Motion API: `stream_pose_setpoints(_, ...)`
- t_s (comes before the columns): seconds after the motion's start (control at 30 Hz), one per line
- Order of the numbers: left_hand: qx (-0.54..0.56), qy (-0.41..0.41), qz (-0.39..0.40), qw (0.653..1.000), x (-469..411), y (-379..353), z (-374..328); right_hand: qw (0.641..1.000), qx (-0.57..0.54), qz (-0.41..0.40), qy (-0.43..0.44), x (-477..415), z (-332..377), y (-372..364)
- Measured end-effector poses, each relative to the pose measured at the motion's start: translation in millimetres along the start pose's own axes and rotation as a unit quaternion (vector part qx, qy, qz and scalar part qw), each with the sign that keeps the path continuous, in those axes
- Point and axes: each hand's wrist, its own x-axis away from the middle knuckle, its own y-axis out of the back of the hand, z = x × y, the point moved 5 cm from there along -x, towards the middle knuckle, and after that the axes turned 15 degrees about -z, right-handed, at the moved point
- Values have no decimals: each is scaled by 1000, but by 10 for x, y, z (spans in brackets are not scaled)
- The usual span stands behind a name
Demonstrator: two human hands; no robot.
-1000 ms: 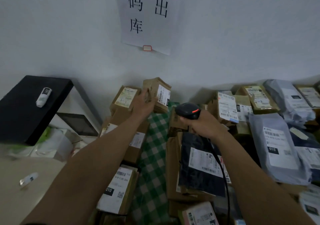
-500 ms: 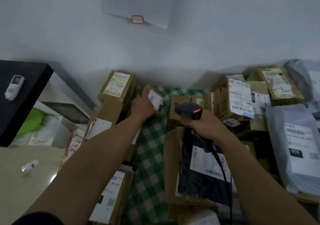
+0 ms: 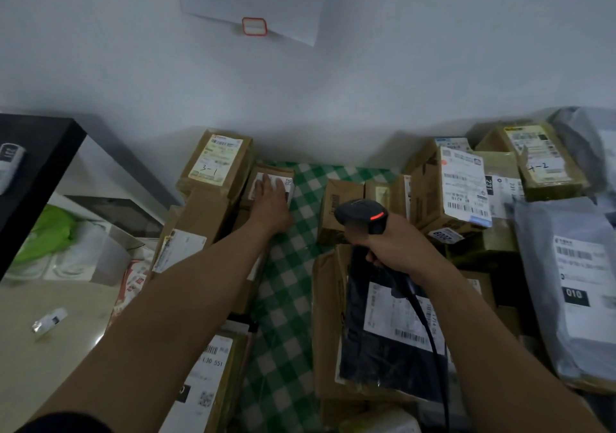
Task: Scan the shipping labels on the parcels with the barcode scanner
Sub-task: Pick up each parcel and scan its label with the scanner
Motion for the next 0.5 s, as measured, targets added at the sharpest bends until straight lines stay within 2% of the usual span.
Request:
stream_pose_setpoints(0.1, 16, -1, -2, 1000, -31, 11, 1, 1000, 3, 2, -6, -18, -18, -35)
stream_pose_setpoints(0.2, 44, -19, -54, 997, -20, 14, -19, 1000, -6, -5, -10, -21, -29, -35)
stream_pose_setpoints(0.3, 179, -67, -143, 971, 133, 106, -296, 1000, -6, -14, -9, -13, -36, 26)
stream_pose_setpoints(0.33, 247, -44, -134, 959, 200, 96, -400, 1000, -7, -19, -12, -15, -48, 48)
stream_pose_setpoints(0.4, 358, 26, -53, 932, 333, 7, -598, 999, -15, -33, -19, -28, -81, 86)
stream_pose_setpoints(0.5, 413, 92, 39, 905, 462, -181, -690, 999, -16, -41, -26, -32, -125, 121)
